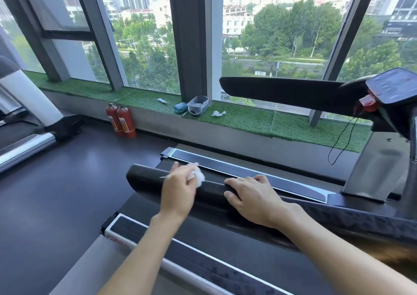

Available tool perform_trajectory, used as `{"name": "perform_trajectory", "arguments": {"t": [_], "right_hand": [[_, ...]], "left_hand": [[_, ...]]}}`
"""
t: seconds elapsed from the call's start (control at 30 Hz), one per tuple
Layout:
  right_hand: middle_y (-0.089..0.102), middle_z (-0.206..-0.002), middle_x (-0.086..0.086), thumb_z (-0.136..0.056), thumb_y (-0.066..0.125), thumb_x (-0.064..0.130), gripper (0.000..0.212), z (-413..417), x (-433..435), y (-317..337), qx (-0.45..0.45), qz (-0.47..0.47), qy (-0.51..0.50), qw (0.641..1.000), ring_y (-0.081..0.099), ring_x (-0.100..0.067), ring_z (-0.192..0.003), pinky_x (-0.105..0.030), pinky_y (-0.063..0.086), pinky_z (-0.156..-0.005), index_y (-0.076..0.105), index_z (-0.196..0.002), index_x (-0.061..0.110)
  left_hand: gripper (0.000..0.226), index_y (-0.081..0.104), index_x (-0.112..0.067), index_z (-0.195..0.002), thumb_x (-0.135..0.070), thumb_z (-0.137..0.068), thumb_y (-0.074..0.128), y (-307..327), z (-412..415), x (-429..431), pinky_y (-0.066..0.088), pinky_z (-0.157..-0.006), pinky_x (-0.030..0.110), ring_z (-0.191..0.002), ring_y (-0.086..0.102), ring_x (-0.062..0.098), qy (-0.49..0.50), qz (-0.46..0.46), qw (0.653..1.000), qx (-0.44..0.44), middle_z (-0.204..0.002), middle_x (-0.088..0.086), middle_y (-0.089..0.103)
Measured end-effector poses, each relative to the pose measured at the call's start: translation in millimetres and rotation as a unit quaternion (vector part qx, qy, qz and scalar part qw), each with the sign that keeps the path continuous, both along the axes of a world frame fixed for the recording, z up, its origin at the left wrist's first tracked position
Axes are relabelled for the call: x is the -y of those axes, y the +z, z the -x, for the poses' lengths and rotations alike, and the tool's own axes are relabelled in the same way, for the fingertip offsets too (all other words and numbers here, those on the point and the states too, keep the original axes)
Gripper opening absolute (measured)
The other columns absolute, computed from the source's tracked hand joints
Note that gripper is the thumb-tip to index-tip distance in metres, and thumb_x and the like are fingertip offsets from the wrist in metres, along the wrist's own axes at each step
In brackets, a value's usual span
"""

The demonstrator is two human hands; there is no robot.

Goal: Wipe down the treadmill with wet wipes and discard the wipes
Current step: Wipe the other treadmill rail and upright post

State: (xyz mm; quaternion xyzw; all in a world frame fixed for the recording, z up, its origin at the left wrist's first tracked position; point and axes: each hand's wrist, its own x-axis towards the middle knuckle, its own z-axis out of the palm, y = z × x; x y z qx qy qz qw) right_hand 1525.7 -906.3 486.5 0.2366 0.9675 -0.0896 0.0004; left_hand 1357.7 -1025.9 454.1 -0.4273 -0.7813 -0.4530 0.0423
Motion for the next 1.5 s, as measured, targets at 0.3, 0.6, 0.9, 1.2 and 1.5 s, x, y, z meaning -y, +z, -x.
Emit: {"name": "perform_trajectory", "arguments": {"t": [0.3,0.6,0.9,1.2,1.5], "right_hand": [[0.061,-0.135,0.007,-0.104,0.027,0.049,0.045,15,7,-3,0.003,-0.003,0.001,1.0,0.054,-0.014,-0.123,-0.036,0.026,-0.107,0.045,-0.139,0.029],[0.059,-0.139,0.008,-0.103,0.031,0.049,0.045,25,11,1,-0.011,0.016,-0.011,1.0,0.051,-0.012,-0.127,-0.036,0.024,-0.111,0.043,-0.142,0.029],[0.051,-0.147,0.011,-0.103,0.026,0.056,0.05,23,17,6,0.022,0.017,-0.023,0.999,0.047,-0.014,-0.133,-0.034,0.034,-0.106,0.039,-0.146,0.032],[0.068,-0.117,0.008,-0.093,0.032,0.072,0.054,31,19,11,0.049,0.014,-0.085,0.995,0.061,-0.019,-0.112,-0.035,0.046,-0.085,0.052,-0.128,0.037],[0.068,-0.111,0.012,-0.093,0.029,0.072,0.05,31,22,5,0.04,0.002,-0.086,0.996,0.062,-0.017,-0.105,-0.036,0.048,-0.08,0.055,-0.113,0.034]], "left_hand": [[0.027,0.074,-0.009,-0.114,-0.001,-0.092,0.061,-14,19,10,0.008,-0.124,0.028,-0.118,0.062,0.011,-0.009,0.007,1.0,-0.024,-0.112,0.003,0.074],[0.036,0.064,-0.021,-0.123,-0.032,-0.096,0.044,-18,6,5,0.008,-0.124,0.043,-0.129,0.053,0.009,-0.053,0.071,0.99,-0.107,-0.122,-0.005,0.068],[0.022,0.073,-0.021,-0.115,-0.016,-0.097,0.061,-24,44,19,0.006,-0.124,0.047,-0.126,0.058,0.012,-0.007,0.016,0.996,-0.09,-0.114,-0.007,0.073],[0.029,0.072,-0.018,-0.115,-0.005,-0.091,0.063,-24,22,11,0.012,-0.123,0.048,-0.125,0.058,0.013,-0.117,0.004,0.987,-0.106,-0.109,-0.011,0.073],[0.03,0.069,-0.012,-0.122,-0.005,-0.095,0.058,-28,7,18,0.014,-0.123,0.036,-0.129,0.055,0.013,-0.115,-0.023,0.989,-0.095,-0.122,-0.004,0.07]]}}
